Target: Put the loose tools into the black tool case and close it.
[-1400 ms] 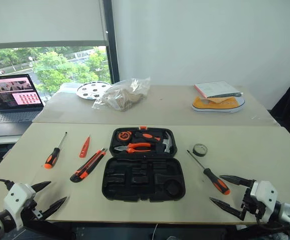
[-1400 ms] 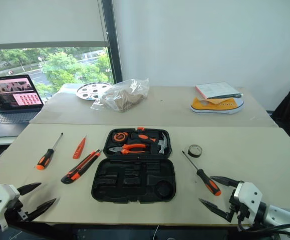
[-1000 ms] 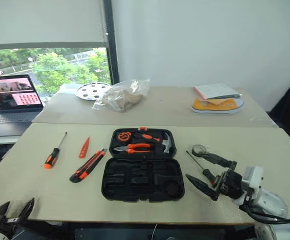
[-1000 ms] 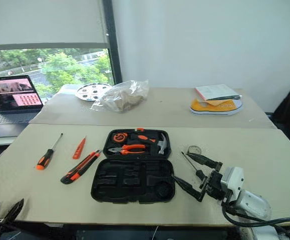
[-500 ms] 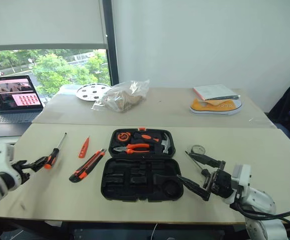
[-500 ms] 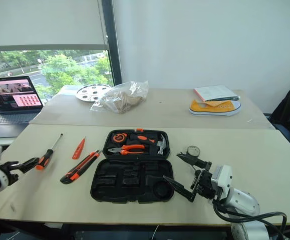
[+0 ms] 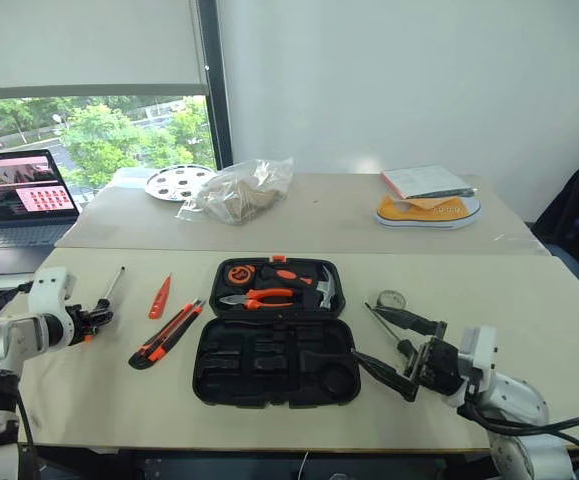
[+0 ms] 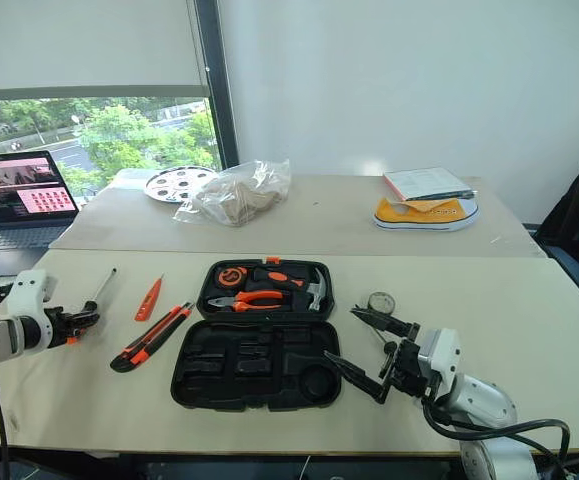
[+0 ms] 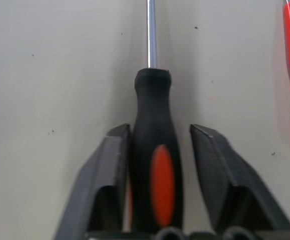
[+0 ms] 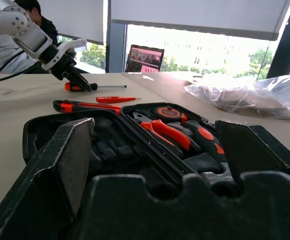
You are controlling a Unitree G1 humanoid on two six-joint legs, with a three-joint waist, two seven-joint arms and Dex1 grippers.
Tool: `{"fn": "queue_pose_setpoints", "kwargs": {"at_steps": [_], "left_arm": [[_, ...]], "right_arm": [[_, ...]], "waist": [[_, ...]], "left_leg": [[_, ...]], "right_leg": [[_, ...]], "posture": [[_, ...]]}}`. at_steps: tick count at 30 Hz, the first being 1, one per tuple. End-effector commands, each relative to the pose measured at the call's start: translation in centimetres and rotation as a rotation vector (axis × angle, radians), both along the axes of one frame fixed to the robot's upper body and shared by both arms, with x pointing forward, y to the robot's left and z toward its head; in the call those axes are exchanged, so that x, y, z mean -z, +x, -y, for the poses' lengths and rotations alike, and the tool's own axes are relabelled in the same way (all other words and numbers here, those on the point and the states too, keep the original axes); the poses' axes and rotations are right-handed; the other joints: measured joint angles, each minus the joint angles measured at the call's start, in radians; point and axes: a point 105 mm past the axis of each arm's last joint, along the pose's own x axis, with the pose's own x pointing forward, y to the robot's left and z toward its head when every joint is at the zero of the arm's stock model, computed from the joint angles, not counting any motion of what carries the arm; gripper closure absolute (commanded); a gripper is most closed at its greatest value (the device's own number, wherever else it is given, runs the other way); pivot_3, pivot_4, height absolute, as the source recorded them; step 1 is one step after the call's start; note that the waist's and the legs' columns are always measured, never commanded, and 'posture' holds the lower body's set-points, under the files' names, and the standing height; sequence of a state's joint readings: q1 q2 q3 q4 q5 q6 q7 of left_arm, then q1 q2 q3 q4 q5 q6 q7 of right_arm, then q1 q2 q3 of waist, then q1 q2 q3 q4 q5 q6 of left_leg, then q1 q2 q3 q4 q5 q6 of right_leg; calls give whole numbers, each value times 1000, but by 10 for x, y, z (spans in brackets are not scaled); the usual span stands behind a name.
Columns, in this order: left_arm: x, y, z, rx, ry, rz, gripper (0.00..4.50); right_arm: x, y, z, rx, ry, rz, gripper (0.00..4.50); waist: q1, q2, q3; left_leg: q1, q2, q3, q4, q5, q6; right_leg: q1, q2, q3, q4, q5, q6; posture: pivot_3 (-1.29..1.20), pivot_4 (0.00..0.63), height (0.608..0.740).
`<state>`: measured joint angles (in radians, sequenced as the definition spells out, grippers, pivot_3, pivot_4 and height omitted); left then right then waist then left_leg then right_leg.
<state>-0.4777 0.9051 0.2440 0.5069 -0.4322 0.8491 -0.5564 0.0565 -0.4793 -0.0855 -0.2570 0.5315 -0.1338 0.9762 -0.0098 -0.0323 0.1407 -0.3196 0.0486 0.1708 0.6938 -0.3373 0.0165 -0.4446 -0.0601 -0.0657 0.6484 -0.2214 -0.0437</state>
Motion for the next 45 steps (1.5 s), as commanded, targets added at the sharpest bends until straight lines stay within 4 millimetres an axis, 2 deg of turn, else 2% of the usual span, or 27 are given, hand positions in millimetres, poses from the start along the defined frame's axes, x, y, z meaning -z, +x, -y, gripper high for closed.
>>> {"fn": "queue_pose_setpoints", "kwargs": {"at_steps": [1, 2, 4, 7, 10, 13, 17, 24, 28, 32, 39, 45], "left_arm": [[-28, 3, 4, 100, 0, 165, 3615], [-40, 5, 9, 160, 9, 247, 3615], [-70, 6, 32, 360, 43, 443, 3615], [-91, -6, 87, 764, 73, 578, 3615], [-86, -16, 136, 1086, 116, 522, 3615], [-62, -19, 178, 1386, 301, 407, 3615], [-48, -6, 209, 1477, 366, 369, 3615], [-18, 9, 228, 1559, 532, 261, 3615], [-14, 6, 228, 1572, 486, 212, 3615], [-7, 11, 235, 1565, 524, 195, 3615], [-7, 23, 242, 1491, 548, 206, 3615], [-3, 23, 242, 1504, 593, 199, 3615]], "right_arm": [[-12, -4, 5, 18, -7, 59, 0], [-12, -5, 6, 23, -9, 58, 0], [-12, -6, 11, 36, -17, 56, 0], [-11, -10, 21, 60, -41, 47, 0], [-9, -13, 31, 84, -64, 33, 0], [-5, -16, 39, 102, -84, 19, 0], [-3, -17, 40, 112, -86, 15, 0], [0, -24, 32, 124, -63, 13, 0], [-1, -25, 33, 140, -59, 15, 0], [-2, -27, 34, 146, -61, 16, 0], [-2, -30, 29, 140, -55, 8, 0], [-2, -31, 26, 127, -46, -5, 0]], "waist": [[-1, 0, 0], [-1, 0, 0], [0, -2, 1], [12, -3, 1], [24, -3, 1], [24, -2, 1], [19, -2, 1], [9, -2, 1], [11, -2, 1], [16, -2, 1], [30, -2, 1], [28, -2, 1]], "left_leg": [[1, 0, -2, 0, 0, 0], [0, 0, -3, 0, 0, 0], [0, 1, -4, 1, 0, 0], [-2, 1, -4, 1, 0, 0], [-2, 0, -3, 1, 0, 1], [-1, -2, -1, 1, 0, 1], [-2, -1, -4, 1, 0, 1], [-1, 0, -6, 1, -1, 2], [0, 0, -6, 3, -2, 6], [0, -1, -6, 4, -4, 8], [-1, -2, -7, 8, -5, 11], [-1, -3, -7, 9, -6, 13]], "right_leg": [[0, 0, 1, 0, 0, 0], [0, 0, 1, 0, 0, 0], [0, -1, 1, 0, 0, 0], [-2, -1, 0, 0, 0, 0], [-1, -1, -1, -1, 0, 0], [1, 0, 0, -1, 0, 0], [5, 2, 3, -1, 0, 1], [5, 3, 12, -1, -2, 3], [3, 2, 12, -2, -2, 3], [4, 1, 12, -2, -2, 5], [6, 0, 12, -2, -1, 6], [6, 0, 15, -2, 0, 8]], "posture": [[0, 150, 740], [0, 150, 740], [0, 150, 740], [0, 150, 740], [0, 150, 740], [0, 150, 740], [0, 150, 740], [0, 150, 740], [0, 150, 740], [0, 150, 740], [0, 150, 740], [0, 150, 740]]}}
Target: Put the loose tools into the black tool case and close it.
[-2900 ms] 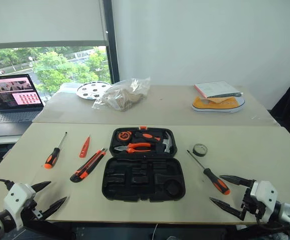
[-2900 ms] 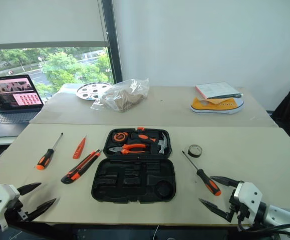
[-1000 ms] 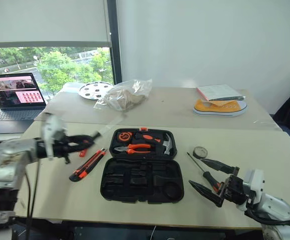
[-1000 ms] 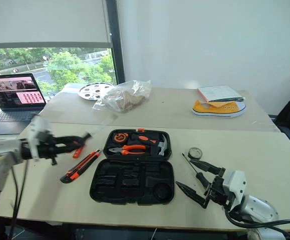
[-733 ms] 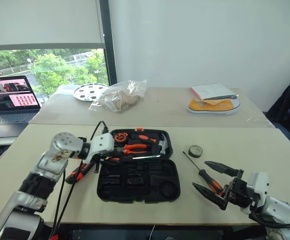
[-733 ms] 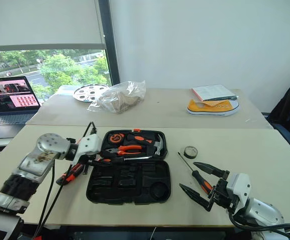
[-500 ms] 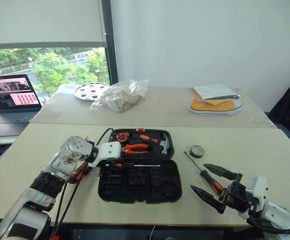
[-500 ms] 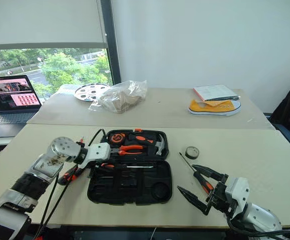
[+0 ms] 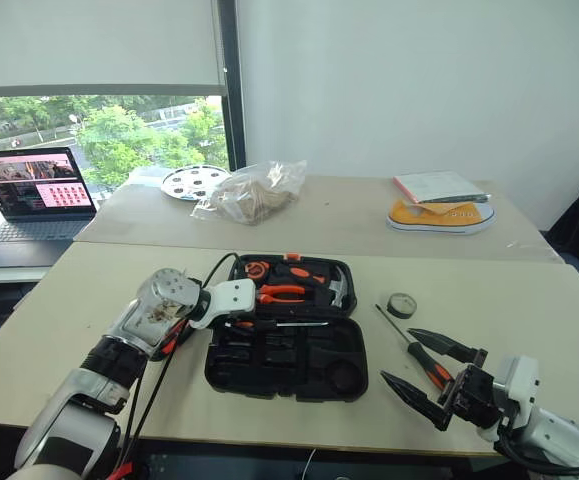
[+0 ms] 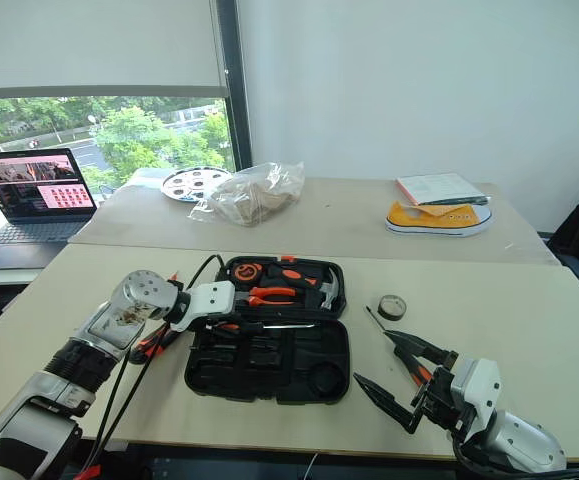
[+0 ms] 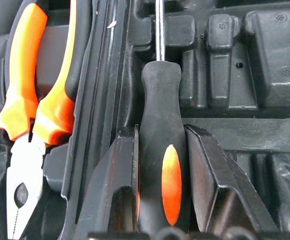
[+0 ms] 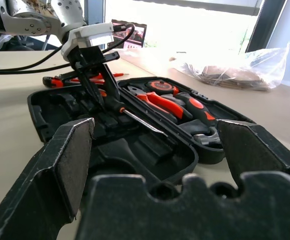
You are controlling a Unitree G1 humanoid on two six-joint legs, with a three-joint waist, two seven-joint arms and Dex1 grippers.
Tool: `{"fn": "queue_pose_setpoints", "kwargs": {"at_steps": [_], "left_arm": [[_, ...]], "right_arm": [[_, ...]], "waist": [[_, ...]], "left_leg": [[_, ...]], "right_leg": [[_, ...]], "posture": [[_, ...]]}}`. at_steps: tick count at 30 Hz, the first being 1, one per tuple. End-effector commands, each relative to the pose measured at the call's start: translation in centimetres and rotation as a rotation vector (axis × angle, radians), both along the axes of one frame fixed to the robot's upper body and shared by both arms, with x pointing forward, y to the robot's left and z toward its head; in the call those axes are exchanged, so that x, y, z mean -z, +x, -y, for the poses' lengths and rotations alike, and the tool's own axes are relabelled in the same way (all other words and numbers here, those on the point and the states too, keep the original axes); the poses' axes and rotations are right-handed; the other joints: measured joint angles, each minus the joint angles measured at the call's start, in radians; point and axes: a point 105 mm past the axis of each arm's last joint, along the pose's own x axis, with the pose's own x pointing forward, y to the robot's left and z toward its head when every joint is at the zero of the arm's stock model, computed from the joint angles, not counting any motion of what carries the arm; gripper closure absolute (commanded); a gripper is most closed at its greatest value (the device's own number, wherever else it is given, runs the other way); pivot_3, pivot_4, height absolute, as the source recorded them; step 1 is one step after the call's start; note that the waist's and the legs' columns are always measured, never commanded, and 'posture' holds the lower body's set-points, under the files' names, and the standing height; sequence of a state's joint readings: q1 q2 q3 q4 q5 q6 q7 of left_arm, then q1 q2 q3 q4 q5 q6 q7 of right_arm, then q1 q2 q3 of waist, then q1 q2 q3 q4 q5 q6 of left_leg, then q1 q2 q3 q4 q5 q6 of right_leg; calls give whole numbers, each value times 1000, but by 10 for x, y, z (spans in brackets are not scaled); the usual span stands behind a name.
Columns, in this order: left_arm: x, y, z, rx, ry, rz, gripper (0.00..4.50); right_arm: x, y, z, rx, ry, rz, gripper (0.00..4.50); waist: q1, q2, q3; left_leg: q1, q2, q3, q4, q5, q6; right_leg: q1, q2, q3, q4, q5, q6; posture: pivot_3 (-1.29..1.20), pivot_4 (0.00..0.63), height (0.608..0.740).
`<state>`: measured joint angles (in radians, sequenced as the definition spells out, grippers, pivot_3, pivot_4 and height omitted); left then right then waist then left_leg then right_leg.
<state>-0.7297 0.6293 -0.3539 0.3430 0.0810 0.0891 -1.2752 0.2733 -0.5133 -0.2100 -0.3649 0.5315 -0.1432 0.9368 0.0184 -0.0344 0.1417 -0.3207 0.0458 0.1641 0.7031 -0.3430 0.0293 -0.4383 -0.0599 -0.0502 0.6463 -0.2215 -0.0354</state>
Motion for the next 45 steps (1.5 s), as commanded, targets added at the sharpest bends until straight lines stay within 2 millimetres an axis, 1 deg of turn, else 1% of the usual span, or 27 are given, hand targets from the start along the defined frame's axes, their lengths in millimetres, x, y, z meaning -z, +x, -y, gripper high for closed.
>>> {"fn": "queue_pose_setpoints", "kwargs": {"at_steps": [1, 4, 6, 7, 9, 10, 12, 13, 15, 17, 18, 20, 22, 23, 24, 25, 30, 33, 36, 41, 42, 45], "left_arm": [[-2, 6, -1, -11, 42, 60, 3615], [-3, 7, 1, -19, 25, 63, 3615], [-10, 6, 9, 10, -30, 97, 2616], [-15, 6, 12, 16, -65, 128, 2462], [-26, 7, 17, 44, -115, 199, 1864], [-33, 8, 19, 49, -148, 225, 1469], [-46, 8, 22, 63, -226, 260, 1469], [-48, 8, 21, 51, -251, 256, 1469], [-46, 7, 18, 41, -264, 227, 1469], [-38, 7, 12, 18, -255, 198, 2000], [-35, 7, 11, 10, -269, 167, 2178], [-30, 5, 11, -8, -301, 115, 2953], [-25, 3, 13, -18, -320, 70, 3519], [-22, 2, 14, -21, -319, 61, 4028], [-19, 2, 15, -26, -316, 54, 4380], [-15, 1, 15, -35, -311, 38, 4472], [-1, -1, 17, -58, -290, 5, 4472], [10, -5, 18, -62, -260, -26, 4472], [24, -1, 18, -152, -236, -67, 4472], [32, 1, 24, -213, -250, -125, 4472], [32, 0, 25, -210, -257, -131, 4472], [10, -3, 26, -165, -410, -84, 4472]], "right_arm": [[-11, -3, -5, -22, 6, 42, 0], [-10, -5, -6, -26, 12, 33, 0], [-9, -6, -7, -32, 13, 24, 0], [-9, -6, -7, -34, 14, 20, 0], [-9, -7, -8, -39, 17, 14, 0], [-9, -7, -8, -43, 19, 8, 0], [-8, -9, -10, -52, 23, -7, 0], [-8, -9, -10, -55, 24, -13, 0], [-8, -10, -11, -56, 26, -19, 0], [-8, -10, -12, -56, 27, -22, 0], [-7, -10, -12, -56, 28, -24, 0], [-7, -10, -12, -55, 28, -27, 0], [-6, -9, -11, -52, 28, -31, 0], [-5, -9, -11, -50, 28, -32, 0], [-5, -9, -10, -49, 27, -33, 0], [-4, -9, -10, -48, 26, -34, 0], [-4, -7, -10, -46, 25, -33, 0], [-4, -6, -9, -47, 24, -33, 0], [-4, -6, -9, -45, 25, -33, 0], [-4, -7, -8, -42, 27, -31, 0], [-5, -7, -8, -42, 27, -30, 0], [-9, -6, -4, -20, 25, -22, 0]], "waist": [[0, 0, 0], [1, 0, 0], [2, 0, 0], [4, 0, 0], [8, 0, 0], [8, 0, 0], [7, 0, 0], [5, 0, 0], [0, 0, 0], [-6, 0, 0], [-8, 0, 0], [-10, 0, 0], [-8, 0, 0], [-7, 0, 0], [-7, 0, 0], [-6, 0, 0], [-6, 0, 0], [-5, 0, 0], [-3, 1, -1], [2, 3, -2], [2, 4, -3], [1, 4, -3]], "left_leg": [[0, 0, 0, 0, 0, 0], [0, 0, 0, 0, 0, 0], [0, 0, 0, 0, 0, 0], [0, 0, 0, 0, 0, 1], [0, -1, -1, 0, 1, 2], [-1, -1, -1, 1, 1, 3], [-1, -1, -1, 1, 0, 4], [-2, -1, -1, 1, 0, 5], [-2, -1, -1, 1, 0, 5], [-2, -1, -1, 1, 0, 5], [-1, -1, -1, 1, 0, 5], [-1, -2, 0, 0, 0, 5], [-2, -1, 0, 0, 0, 5], [-2, -2, 0, 0, 0, 5], [-2, -2, 0, 0, -1, 5], [-2, -2, 0, 0, -1, 5], [-1, -2, 0, 0, -1, 5], [-1, -2, 0, 0, -1, 5], [-1, -2, 0, 0, -1, 6], [1, -3, 0, 0, -2, 7], [1, -3, 0, 0, -2, 8], [3, -3, -1, 0, -5, 12]], "right_leg": [[0, 0, 0, 0, 0, 0], [0, 0, 0, 0, 0, 0], [0, 0, 0, 0, 0, 0], [0, 0, 0, 0, 0, 0], [1, -1, 1, 0, 0, 0], [0, -1, 2, 0, 1, 0], [0, -1, 2, 0, 1, 1], [0, -1, 3, 0, 1, 1], [0, 0, 4, -1, 0, 2], [0, 0, 3, -1, 0, 2], [0, 0, 4, -1, 0, 3], [-1, 1, 4, -2, -1, 3], [-1, 1, 3, -2, -1, 3], [-1, 1, 2, -2, -1, 3], [-1, 1, 2, -2, -1, 3], [-1, 0, 2, -2, -1, 4], [0, 0, 3, -3, -1, 4], [0, 0, 4, -3, -1, 4], [1, 0, 4, -3, -1, 4], [6, -1, 4, -3, -1, 4], [8, -2, 4, -3, -1, 5], [13, -2, 4, -5, -2, 8]], "posture": [[0, 150, 740], [0, 150, 740], [0, 150, 740], [0, 150, 740], [0, 150, 740], [0, 150, 740], [0, 150, 740], [0, 150, 740], [0, 150, 740], [0, 150, 740], [0, 150, 740], [0, 150, 740], [0, 150, 740], [0, 150, 740], [0, 150, 740], [0, 150, 740], [0, 150, 740], [0, 150, 740], [0, 150, 740], [0, 150, 740], [0, 150, 740], [0, 150, 740]]}}
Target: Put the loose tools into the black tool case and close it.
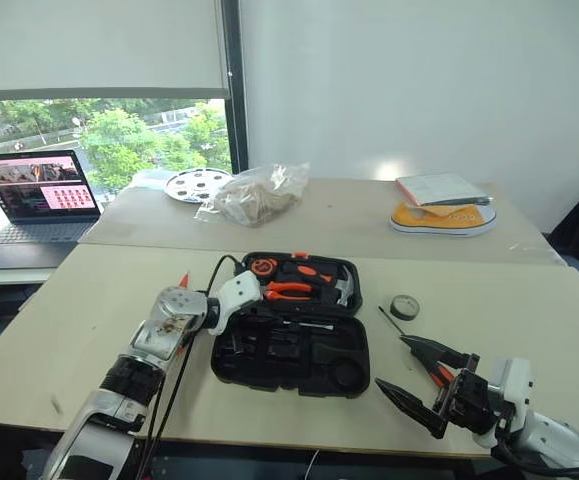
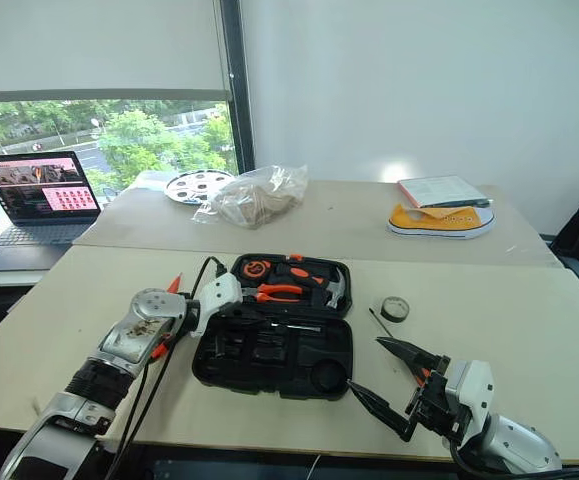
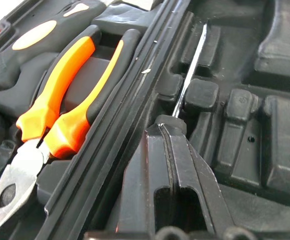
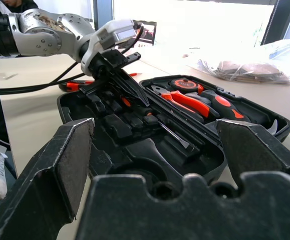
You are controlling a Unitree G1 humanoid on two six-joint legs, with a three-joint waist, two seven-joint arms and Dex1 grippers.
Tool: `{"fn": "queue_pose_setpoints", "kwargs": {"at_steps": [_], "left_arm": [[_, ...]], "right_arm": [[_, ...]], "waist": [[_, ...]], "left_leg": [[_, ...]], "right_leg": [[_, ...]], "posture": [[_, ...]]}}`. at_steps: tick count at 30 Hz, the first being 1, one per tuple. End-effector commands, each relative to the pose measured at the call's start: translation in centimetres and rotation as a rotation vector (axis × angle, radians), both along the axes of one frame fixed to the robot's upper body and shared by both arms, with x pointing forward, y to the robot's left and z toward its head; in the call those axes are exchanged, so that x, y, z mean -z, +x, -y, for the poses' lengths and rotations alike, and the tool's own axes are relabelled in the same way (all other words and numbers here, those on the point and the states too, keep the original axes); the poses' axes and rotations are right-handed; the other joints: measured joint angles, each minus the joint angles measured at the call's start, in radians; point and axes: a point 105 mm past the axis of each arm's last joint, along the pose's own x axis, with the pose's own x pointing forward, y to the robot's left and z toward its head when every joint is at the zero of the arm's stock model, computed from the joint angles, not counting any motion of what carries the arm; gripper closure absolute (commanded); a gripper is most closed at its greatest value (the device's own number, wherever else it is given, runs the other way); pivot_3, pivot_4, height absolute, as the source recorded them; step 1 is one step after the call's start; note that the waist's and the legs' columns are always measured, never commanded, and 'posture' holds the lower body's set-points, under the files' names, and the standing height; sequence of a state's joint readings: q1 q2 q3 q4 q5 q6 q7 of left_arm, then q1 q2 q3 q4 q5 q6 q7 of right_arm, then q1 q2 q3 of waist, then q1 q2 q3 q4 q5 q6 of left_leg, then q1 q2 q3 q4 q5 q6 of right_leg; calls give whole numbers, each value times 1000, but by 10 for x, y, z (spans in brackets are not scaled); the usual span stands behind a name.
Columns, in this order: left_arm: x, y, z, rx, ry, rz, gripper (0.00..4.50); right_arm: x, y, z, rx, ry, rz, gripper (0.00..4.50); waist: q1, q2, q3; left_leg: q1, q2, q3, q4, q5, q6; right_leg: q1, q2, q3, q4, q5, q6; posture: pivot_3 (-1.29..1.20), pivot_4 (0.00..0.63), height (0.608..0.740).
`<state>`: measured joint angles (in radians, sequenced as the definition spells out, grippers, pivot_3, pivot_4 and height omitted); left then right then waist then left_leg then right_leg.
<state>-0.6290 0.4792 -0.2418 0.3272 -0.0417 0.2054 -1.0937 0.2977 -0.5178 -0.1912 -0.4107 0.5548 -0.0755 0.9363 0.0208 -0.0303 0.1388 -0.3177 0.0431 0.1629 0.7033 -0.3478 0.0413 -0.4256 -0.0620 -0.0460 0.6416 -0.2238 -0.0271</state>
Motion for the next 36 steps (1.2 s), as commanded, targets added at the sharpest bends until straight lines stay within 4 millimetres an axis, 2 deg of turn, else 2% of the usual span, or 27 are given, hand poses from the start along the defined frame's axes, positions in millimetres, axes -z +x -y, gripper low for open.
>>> {"fn": "queue_pose_setpoints", "kwargs": {"at_steps": [1, 2, 4, 6, 8, 11, 15, 18, 21, 24, 26, 28, 31, 34, 36], "left_arm": [[-11, -11, 0, 40, -157, 21, 4472], [-20, -13, -4, 51, -201, 49, 4472], [-35, -20, -19, 63, -274, 126, 3975], [-47, -31, -45, 50, -334, 177, 3496], [-45, -44, -70, 37, -308, 194, 2617], [-37, -65, -116, -68, -289, 166, 1639], [-28, -89, -153, -175, -264, 151, 47], [-19, -109, -169, -229, -240, 124, 47], [-17, -119, -168, -235, -245, 112, 47], [-17, -121, -159, -210, -265, 97, 47], [-18, -118, -146, -187, -272, 102, 47], [-20, -116, -134, -146, -271, 114, 47], [-25, -113, -121, -115, -289, 132, 47], [-29, -111, -111, -85, -292, 137, 47], [-31, -112, -107, -47, -265, 138, 0]], "right_arm": [[-13, -1, 7, 29, 5, 34, 0], [-13, -2, 10, 39, 6, 27, 0], [-14, -6, 20, 73, -3, 20, 0], [-10, -12, 35, 135, -38, 7, 0], [-3, -20, 48, 191, -69, -11, 0], [14, -33, 74, 309, -120, -55, 0], [31, -42, 93, 408, -176, -96, 0], [40, -41, 103, 484, -209, -147, 0], [38, -32, 101, 463, -218, -184, 0], [31, -14, 97, 422, -246, -198, 0], [28, 16, 98, 409, -313, -277, 0], [25, 36, 97, 409, -325, -360, 0], [33, 45, 88, 336, -411, -458, 0], [43, 53, 90, 338, -499, -564, 0], [49, 56, 93, 357, -542, -634, 509]], "waist": [[-3, 0, 0], [-6, 0, 0], [-9, 0, 0], [-10, 0, 0], [-14, 0, 0], [-20, 2, -1], [-18, 3, 0], [-18, 3, 0], [-15, 3, 0], [-13, 3, 0], [-14, 4, 0], [-21, 4, 1], [-20, 4, 1], [-11, 4, 1], [-11, 4, 1]], "left_leg": [[0, 0, 0, 0, 0, 0], [0, 1, 0, 0, 1, -1], [-1, 1, 0, 0, 1, -2], [-5, 1, 0, 0, 3, -4], [-5, 1, 0, 0, 3, -6], [-3, 5, 1, -5, 1, -10], [-2, 4, 2, -8, 0, -11], [-2, 4, 3, -8, -1, -10], [-1, 5, 3, -8, -2, -10], [-2, 3, 3, -8, -2, -9], [-1, 3, 3, -8, -2, -9], [-2, 1, 4, -8, -2, -8], [-2, 1, 3, -8, 0, -6], [-4, 2, 2, -8, 1, -9], [-5, 2, 2, -9, 1, -9]], "right_leg": [[0, 0, 1, 0, 0, 1], [-1, -1, 1, 0, 1, 0], [-4, -2, 1, 1, 2, -2], [-13, -1, 1, 2, 3, -3], [-14, 1, 1, 3, 2, -4], [-15, 1, 2, 1, 0, -6], [-15, 1, 1, 0, -3, -5], [-14, -1, 3, -1, -4, -4], [-15, -5, 3, 0, -5, -3], [-15, -8, 2, 0, -4, -3], [-14, -9, 3, 0, -3, -5], [-14, -10, 5, 0, -1, -6], [-14, -9, 4, -1, 2, -4], [-15, 2, 1, -1, 1, -5], [-16, 2, 1, -2, 0, -5]], "posture": [[0, 150, 740], [0, 150, 740], [0, 150, 740], [0, 150, 740], [0, 150, 740], [0, 150, 740], [0, 150, 740], [0, 150, 740], [0, 150, 740], [0, 150, 740], [0, 150, 740], [0, 150, 740], [0, 150, 740], [0, 150, 740], [0, 150, 740]]}}
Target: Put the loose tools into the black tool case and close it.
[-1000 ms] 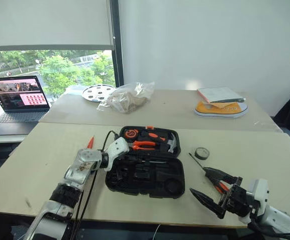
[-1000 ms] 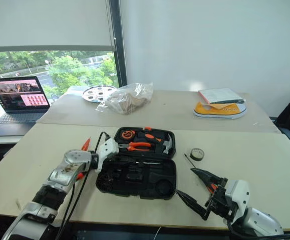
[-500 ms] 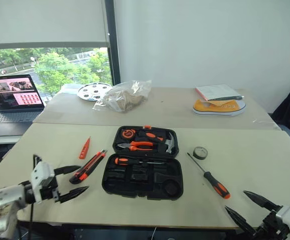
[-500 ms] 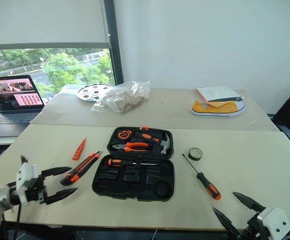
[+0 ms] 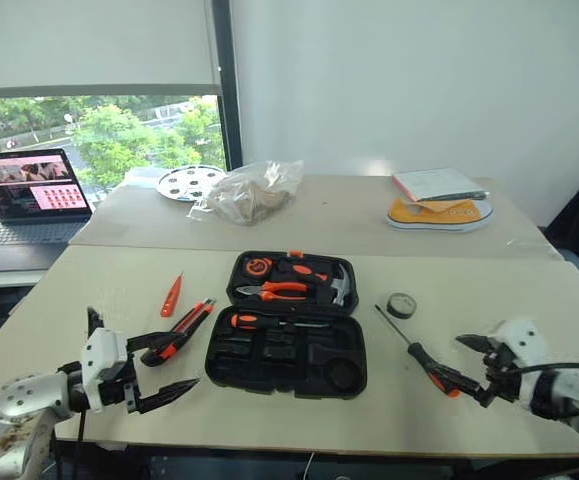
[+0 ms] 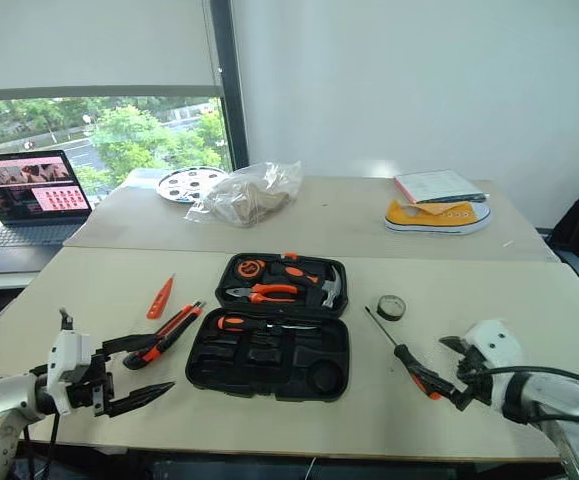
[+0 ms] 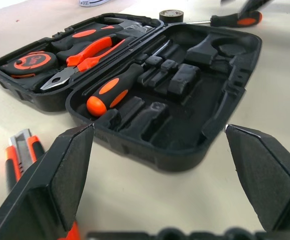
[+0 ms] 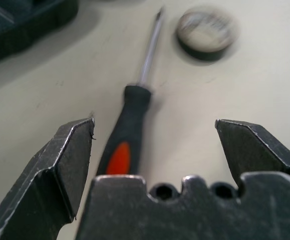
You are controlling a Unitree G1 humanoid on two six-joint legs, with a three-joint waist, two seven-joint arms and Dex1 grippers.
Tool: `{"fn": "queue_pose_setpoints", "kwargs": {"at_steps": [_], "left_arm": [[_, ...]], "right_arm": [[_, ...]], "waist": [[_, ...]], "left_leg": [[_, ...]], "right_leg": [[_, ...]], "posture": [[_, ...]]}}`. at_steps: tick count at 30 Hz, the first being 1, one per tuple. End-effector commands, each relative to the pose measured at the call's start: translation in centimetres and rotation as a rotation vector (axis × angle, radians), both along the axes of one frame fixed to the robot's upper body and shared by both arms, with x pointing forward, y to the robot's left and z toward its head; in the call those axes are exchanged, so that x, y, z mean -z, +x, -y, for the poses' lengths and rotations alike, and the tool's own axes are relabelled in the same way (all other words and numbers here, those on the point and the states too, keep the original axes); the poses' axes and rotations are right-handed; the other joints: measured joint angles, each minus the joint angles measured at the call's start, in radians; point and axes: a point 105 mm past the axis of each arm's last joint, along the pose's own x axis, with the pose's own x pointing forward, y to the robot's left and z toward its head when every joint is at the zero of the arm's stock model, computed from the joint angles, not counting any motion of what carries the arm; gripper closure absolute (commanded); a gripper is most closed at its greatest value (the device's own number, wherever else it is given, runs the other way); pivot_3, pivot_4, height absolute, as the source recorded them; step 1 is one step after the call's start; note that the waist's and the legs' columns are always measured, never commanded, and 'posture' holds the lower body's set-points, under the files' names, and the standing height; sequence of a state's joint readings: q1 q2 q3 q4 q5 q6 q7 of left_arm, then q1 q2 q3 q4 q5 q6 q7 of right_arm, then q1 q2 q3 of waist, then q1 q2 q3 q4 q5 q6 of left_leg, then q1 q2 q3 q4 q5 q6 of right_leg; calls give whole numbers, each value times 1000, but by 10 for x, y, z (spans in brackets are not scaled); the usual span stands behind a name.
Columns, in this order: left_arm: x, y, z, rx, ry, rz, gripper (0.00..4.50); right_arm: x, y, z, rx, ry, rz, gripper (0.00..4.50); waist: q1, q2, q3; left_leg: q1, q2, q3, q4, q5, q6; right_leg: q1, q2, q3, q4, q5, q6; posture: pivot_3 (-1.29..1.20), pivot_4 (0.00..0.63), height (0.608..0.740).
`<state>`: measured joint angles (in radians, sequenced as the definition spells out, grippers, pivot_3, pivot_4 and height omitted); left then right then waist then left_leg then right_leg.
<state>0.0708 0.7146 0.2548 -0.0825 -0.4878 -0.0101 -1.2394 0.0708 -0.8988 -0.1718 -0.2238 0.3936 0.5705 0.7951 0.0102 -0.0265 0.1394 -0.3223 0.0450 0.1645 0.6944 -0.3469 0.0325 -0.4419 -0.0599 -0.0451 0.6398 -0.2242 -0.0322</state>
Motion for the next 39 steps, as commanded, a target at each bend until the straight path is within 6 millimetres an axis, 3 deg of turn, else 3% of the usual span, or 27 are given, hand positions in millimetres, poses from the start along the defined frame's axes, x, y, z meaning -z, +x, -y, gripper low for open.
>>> {"fn": "queue_pose_setpoints", "kwargs": {"at_steps": [1, 5, 9, 14, 18, 21, 23, 26, 32, 35, 39], "left_arm": [[-18, 1, 10, 59, 28, 56, 0], [-28, 2, 12, 73, 19, 73, 0], [-29, 0, 11, 76, 7, 55, 0], [-27, -2, 14, 86, -23, 50, 0], [-28, 2, 16, 67, -60, 59, 0], [-23, 2, 12, 44, -64, 41, 0], [-19, 1, 8, 22, -70, 25, 0], [-9, 0, -5, -70, -78, 7, 0], [-2, -6, -15, -152, -85, 2, 0], [-2, -9, -13, -160, -90, 5, 0], [-3, -11, -10, -170, -95, 12, 0]], "right_arm": [[9, 5, 10, 48, -83, -121, 678], [14, 9, 13, 69, -103, -145, 2098], [5, 7, 16, 89, -74, -97, 3442], [-22, -9, 9, 19, 15, -13, 3483], [-65, -28, -35, -344, 56, 99, 3483], [-78, -22, -66, -495, 67, 116, 3483], [-79, -10, -85, -553, 50, 107, 3483], [-74, 23, -127, -647, -42, 72, 3483], [-70, 58, -162, -685, -180, 63, 3483], [-68, 65, -174, -700, -200, 60, 3483], [-56, 60, -186, -758, -242, 20, 3483]], "waist": [[-1, 0, 0], [-2, -2, -1], [-1, -2, -1], [9, -1, -1], [-4, 4, 1], [-24, 3, 2], [-35, 2, 2], [-44, 1, 2], [-21, 1, 2], [-22, 1, 2], [-23, 1, 2]], "left_leg": [[0, 0, 1, 0, -1, 0], [0, 1, 1, 0, -2, 1], [0, 1, 2, 1, -2, 2], [-1, 1, 1, 0, -3, 2], [-1, 0, 2, 0, -3, 1], [2, 2, 3, 0, -3, -1], [3, 3, 3, 1, -2, -2], [4, 4, 4, 0, -1, -3], [-5, 3, 5, 1, 1, -6], [-15, 2, 8, 3, 1, -6], [-16, 3, 12, 3, 1, -6]], "right_leg": [[-1, 0, 1, 0, 0, 0], [2, 0, -1, -6, 0, 1], [4, 0, -2, -9, 0, 3], [3, 0, -6, -9, 0, 4], [2, 1, -7, -8, 0, 4], [4, 1, -4, -8, 0, 4], [4, 1, -3, -8, 1, 2], [2, 1, -2, -7, 4, -1], [-12, 1, -7, 5, 0, -6], [-22, 1, -9, 7, -1, -6], [-21, -1, -23, 6, -1, -6]], "posture": [[0, 150, 740], [0, 150, 740], [0, 150, 740], [0, 150, 740], [0, 150, 740], [0, 150, 740], [0, 150, 740], [0, 150, 740], [0, 150, 740], [0, 150, 740], [0, 150, 740]]}}
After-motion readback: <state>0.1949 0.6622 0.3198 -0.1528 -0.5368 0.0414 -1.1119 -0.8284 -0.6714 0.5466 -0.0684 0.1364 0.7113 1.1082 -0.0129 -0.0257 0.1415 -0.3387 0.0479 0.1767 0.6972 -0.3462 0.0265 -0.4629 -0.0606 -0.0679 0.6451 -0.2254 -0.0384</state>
